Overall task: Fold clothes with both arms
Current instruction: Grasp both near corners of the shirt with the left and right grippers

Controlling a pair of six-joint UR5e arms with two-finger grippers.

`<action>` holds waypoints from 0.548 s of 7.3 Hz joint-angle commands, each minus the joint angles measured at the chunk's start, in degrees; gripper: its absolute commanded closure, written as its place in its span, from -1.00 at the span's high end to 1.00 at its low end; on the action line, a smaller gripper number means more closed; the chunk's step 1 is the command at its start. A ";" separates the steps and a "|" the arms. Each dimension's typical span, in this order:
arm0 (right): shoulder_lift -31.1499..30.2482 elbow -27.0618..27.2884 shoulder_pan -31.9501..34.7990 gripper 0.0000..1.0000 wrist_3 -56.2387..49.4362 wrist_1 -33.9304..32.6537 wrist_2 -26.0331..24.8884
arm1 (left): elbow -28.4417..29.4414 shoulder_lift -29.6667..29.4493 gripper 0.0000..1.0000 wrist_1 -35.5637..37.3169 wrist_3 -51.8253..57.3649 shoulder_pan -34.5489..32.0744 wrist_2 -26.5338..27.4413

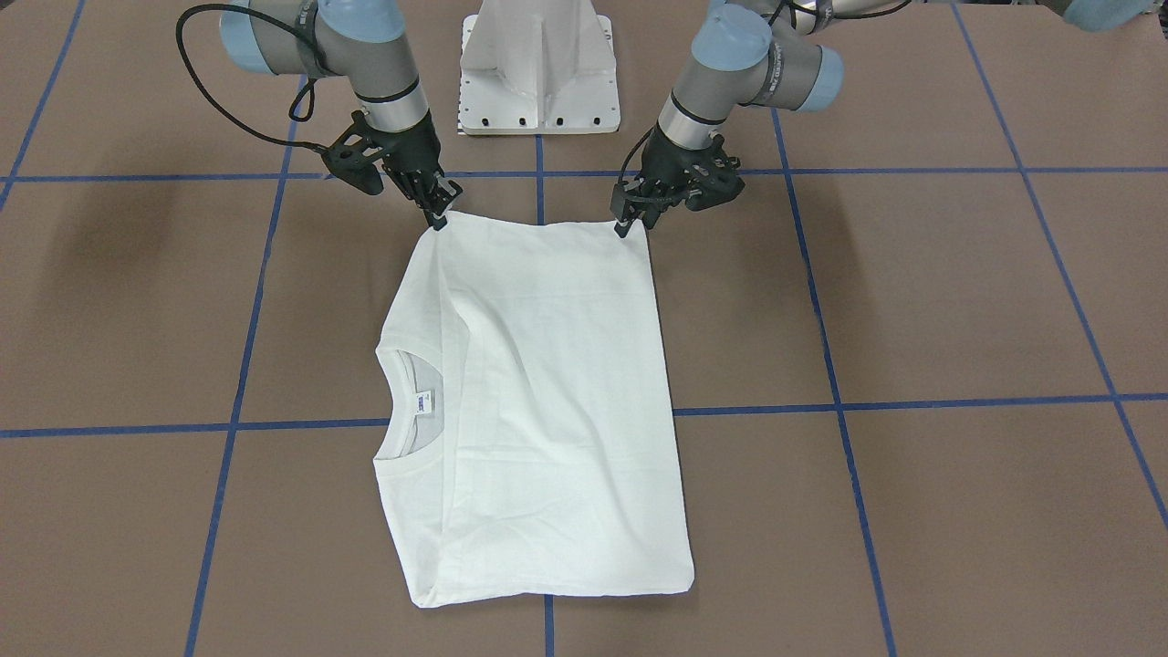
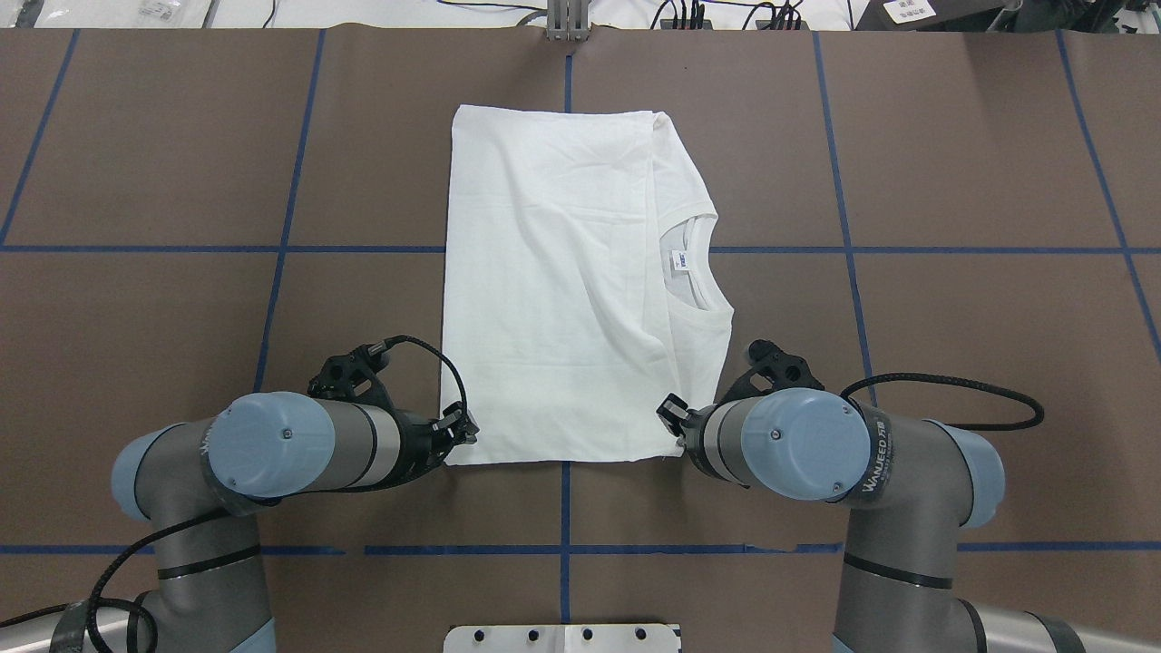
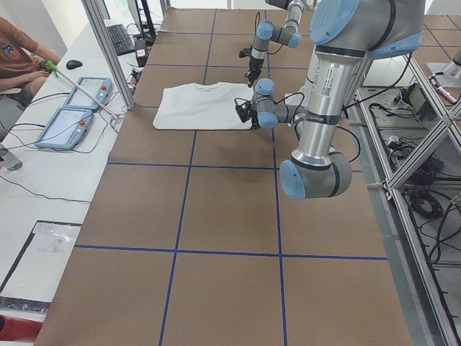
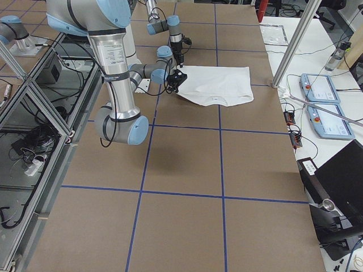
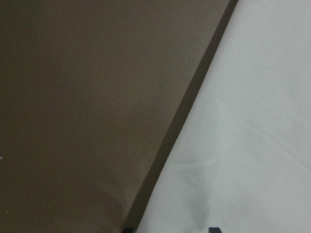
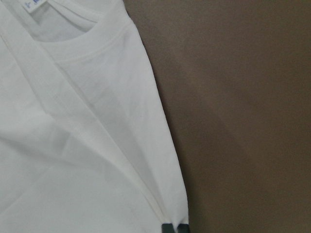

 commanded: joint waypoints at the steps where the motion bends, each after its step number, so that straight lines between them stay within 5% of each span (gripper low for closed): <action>1: 0.00 0.26 0.03 -1.00 0.07 0.00 -0.03 | 0.08 0.05 -0.08 0.05 -2.35 1.15 0.03; 2: 0.00 0.26 -0.06 -1.00 0.07 0.00 -0.03 | 0.08 0.05 -0.38 0.05 -2.71 1.24 0.03; 3: 0.00 0.26 -0.06 -1.00 0.07 0.00 -0.03 | -0.10 0.05 -0.99 0.05 -2.97 1.24 0.03; 4: 0.00 0.26 -0.06 -1.00 0.07 0.00 -0.03 | -0.27 0.05 -1.00 0.05 -2.98 1.24 0.03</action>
